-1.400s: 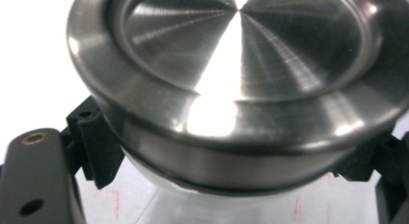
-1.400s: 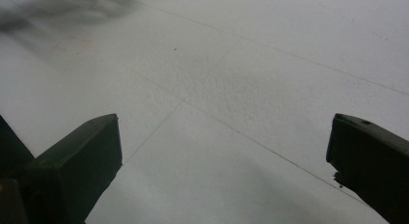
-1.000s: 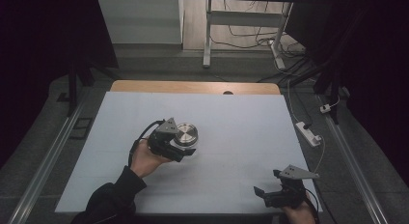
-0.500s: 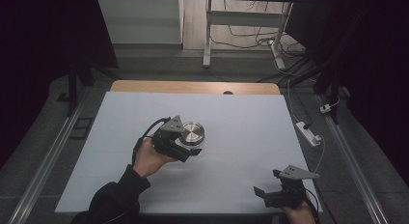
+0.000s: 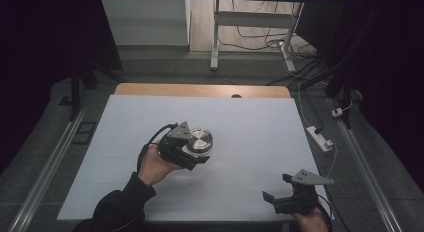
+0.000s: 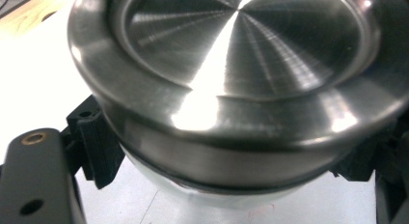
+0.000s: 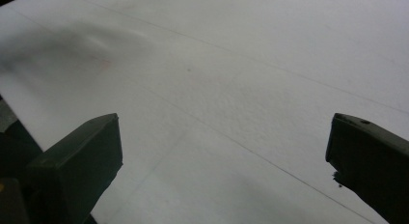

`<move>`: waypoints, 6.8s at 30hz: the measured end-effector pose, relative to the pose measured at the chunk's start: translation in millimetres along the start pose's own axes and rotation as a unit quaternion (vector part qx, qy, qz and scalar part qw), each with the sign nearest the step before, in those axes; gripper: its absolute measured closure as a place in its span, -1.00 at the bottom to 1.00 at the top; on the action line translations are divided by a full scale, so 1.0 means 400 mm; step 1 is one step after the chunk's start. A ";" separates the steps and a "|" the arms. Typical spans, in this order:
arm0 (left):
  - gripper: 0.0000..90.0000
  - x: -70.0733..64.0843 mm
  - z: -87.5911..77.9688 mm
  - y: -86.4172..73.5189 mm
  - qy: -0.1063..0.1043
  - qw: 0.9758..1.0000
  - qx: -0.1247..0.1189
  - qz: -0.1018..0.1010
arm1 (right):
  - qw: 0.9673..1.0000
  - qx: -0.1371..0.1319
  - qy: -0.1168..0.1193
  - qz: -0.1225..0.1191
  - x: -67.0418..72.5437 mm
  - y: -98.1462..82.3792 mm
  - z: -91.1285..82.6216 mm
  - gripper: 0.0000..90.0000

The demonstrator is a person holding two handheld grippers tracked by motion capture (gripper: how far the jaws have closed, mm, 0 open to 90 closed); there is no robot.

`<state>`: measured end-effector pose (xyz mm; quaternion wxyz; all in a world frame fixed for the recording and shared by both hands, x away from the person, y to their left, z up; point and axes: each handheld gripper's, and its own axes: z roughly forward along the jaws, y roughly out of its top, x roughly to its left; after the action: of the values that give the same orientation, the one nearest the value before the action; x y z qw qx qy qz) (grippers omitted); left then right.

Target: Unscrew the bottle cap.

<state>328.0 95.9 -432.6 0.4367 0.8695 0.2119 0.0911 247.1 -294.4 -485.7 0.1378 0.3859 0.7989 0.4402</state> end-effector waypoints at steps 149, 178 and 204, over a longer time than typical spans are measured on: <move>-0.65 -0.041 0.013 -0.013 -0.075 0.997 0.014 0.034 | 0.971 -0.011 0.178 -0.156 0.252 0.419 0.241 -0.57; -0.65 -0.053 0.027 -0.008 -0.027 0.999 0.039 0.027 | 0.977 0.003 0.143 -0.160 0.262 0.415 0.245 -0.57; -0.65 -0.053 0.007 -0.001 -0.015 0.999 0.025 0.018 | 0.976 -0.012 0.144 -0.160 0.267 0.420 0.231 -0.79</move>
<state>310.0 84.6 -434.2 0.4160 0.8851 0.1923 0.0807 311.1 -107.6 -389.8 0.0944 0.1834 0.8567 0.4729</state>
